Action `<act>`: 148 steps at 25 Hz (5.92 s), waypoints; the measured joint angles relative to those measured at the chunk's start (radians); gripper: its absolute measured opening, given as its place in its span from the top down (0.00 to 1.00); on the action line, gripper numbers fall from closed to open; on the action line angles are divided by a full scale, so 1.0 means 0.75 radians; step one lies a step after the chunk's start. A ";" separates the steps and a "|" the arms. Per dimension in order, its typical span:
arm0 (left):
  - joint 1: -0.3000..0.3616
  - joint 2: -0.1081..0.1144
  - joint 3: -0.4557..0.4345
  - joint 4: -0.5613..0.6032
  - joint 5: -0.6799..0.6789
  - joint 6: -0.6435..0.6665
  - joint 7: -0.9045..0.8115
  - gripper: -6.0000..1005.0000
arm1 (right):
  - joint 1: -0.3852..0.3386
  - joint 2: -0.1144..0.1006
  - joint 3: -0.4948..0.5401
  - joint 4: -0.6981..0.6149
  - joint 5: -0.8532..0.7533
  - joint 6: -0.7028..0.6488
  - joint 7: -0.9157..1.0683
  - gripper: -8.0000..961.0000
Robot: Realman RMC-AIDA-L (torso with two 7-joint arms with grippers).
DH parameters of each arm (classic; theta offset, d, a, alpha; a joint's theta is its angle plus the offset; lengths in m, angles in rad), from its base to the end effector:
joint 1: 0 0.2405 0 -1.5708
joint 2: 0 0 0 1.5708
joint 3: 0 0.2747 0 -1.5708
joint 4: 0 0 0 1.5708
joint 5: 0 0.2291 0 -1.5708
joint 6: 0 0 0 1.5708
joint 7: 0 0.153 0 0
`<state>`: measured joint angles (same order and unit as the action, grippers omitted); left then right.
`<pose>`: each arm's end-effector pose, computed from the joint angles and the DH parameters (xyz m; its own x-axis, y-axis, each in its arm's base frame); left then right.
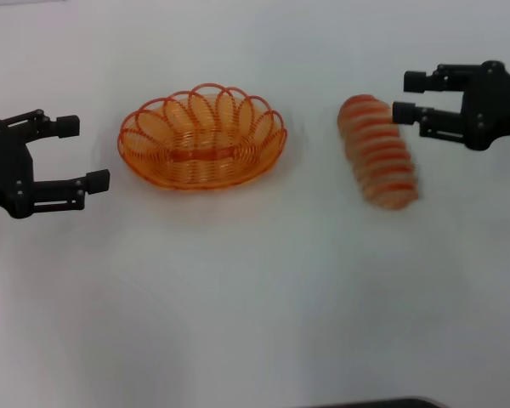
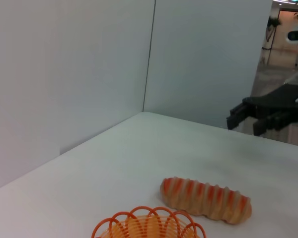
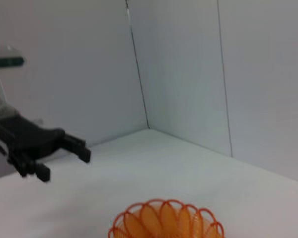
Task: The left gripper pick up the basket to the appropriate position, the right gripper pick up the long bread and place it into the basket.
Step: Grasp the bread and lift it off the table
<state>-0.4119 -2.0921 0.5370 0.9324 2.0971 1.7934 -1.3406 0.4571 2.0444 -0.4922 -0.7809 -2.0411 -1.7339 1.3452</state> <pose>-0.3051 0.3169 0.0421 0.8527 0.2339 0.4671 0.3720 -0.8997 -0.2285 0.3098 0.3347 0.0451 0.7892 -0.2632 -0.5549 -0.4493 -0.8634 -0.2295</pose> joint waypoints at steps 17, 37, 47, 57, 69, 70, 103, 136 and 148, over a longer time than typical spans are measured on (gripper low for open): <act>-0.008 0.006 -0.001 0.000 0.004 0.007 -0.001 0.11 | 0.121 -0.135 0.000 -0.118 0.012 -0.168 0.390 0.44; -0.027 -0.006 0.054 -0.021 0.004 0.009 0.001 0.12 | 0.181 -0.175 0.002 -0.132 -0.124 -0.052 0.562 0.43; -0.028 -0.007 0.088 -0.025 0.006 0.038 -0.001 0.12 | 0.350 -0.161 -0.015 -0.167 -0.470 -0.017 0.853 0.41; -0.028 -0.009 0.090 -0.039 0.032 0.041 0.001 0.12 | 0.448 -0.132 -0.108 -0.171 -0.603 -0.001 1.090 0.39; -0.028 -0.008 0.102 -0.037 0.037 0.041 -0.001 0.12 | 0.563 -0.097 -0.172 -0.187 -0.745 0.014 1.456 0.28; -0.028 -0.008 0.102 -0.035 0.037 0.041 -0.001 0.12 | 0.588 -0.090 -0.198 -0.189 -0.794 0.007 1.494 0.23; -0.052 0.001 0.104 -0.028 0.036 0.072 -0.005 0.12 | 0.699 -0.032 -0.341 -0.129 -1.116 0.148 1.935 0.17; -0.042 -0.002 0.104 -0.034 0.037 0.065 0.004 0.12 | 0.750 -0.032 -0.494 0.136 -1.114 0.322 1.915 0.17; -0.037 -0.002 0.104 -0.034 0.037 0.071 0.008 0.12 | 0.764 -0.030 -0.548 0.212 -1.116 0.375 1.923 0.17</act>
<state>-0.4399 -2.0938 0.6151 0.9066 2.1246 1.8466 -1.3346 1.0299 2.0218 -0.9035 -0.6218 -2.8780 -1.4527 2.7872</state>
